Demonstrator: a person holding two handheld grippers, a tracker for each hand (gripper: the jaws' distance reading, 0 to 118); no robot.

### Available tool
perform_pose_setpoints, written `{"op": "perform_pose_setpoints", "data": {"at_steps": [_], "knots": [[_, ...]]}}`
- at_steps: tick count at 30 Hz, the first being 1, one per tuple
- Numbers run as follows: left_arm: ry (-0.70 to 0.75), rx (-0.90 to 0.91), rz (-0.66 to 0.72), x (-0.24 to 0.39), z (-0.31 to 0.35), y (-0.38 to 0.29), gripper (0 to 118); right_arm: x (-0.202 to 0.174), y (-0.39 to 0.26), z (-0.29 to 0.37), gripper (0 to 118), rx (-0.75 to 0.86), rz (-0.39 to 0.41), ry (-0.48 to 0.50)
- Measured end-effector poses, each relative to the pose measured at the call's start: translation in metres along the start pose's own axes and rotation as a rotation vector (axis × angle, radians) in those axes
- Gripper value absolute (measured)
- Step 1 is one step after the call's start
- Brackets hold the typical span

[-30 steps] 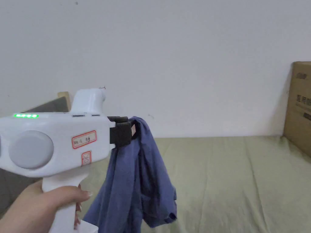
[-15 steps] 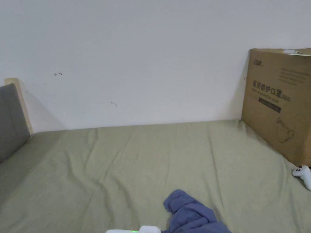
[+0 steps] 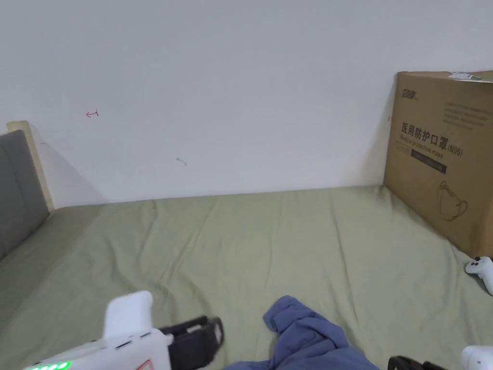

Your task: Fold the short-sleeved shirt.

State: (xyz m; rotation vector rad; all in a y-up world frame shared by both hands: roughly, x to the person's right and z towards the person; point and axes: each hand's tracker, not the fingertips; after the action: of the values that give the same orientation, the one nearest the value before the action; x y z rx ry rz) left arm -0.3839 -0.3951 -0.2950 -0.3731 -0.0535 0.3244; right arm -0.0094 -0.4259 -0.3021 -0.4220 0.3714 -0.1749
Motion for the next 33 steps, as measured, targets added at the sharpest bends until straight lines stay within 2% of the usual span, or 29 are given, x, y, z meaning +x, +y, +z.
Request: {"op": "perform_pose_setpoints", "data": {"at_steps": [2,3,6,9,11,14,18,23,25,28,30,32,33], "knots": [[0.071,0.179,-0.076,0.006,0.040,-0.001,17,-0.006,0.009,0.007,4,0.077,-0.002,0.018],[0.095,0.245,-0.108,0.007,0.051,-0.006,1,-0.009,0.013,0.011,4,0.120,0.001,0.024],[0.089,0.376,-0.138,0.008,0.088,-0.022,0,-0.020,0.016,0.025,4,0.265,0.037,-0.003],[0.229,0.434,-0.223,0.019,0.108,-0.047,0,-0.027,0.008,0.039,4,0.402,0.064,-0.042],[0.246,0.459,-0.228,0.020,0.115,-0.061,0,-0.031,0.001,0.046,4,0.439,0.067,-0.086],[0.234,0.470,-0.233,0.018,0.123,-0.071,0,-0.030,-0.006,0.052,4,0.438,0.051,-0.100],[0.251,0.443,-0.259,0.017,0.123,-0.065,0,-0.025,-0.005,0.053,4,0.410,0.069,-0.106],[0.263,0.391,-0.145,0.006,0.115,-0.054,0,-0.020,-0.008,0.050,4,0.372,0.030,-0.095],[0.221,0.301,-0.120,-0.001,0.096,-0.035,0,-0.017,-0.009,0.046,4,0.347,0.023,-0.064],[0.205,-0.186,-0.138,-0.017,0.019,0.005,0,-0.015,-0.010,0.039,4,0.309,0.034,-0.042],[0.122,-0.454,-0.037,-0.049,-0.045,0.000,0,-0.015,-0.010,0.032,4,0.274,0.047,-0.031],[0.115,-0.579,0.047,-0.077,-0.093,-0.012,0,-0.013,-0.011,0.025,4,0.245,0.046,-0.012],[0.147,-0.615,0.062,-0.087,-0.109,-0.020,14,-0.012,-0.013,0.022,4,0.230,0.043,-0.003]]}}
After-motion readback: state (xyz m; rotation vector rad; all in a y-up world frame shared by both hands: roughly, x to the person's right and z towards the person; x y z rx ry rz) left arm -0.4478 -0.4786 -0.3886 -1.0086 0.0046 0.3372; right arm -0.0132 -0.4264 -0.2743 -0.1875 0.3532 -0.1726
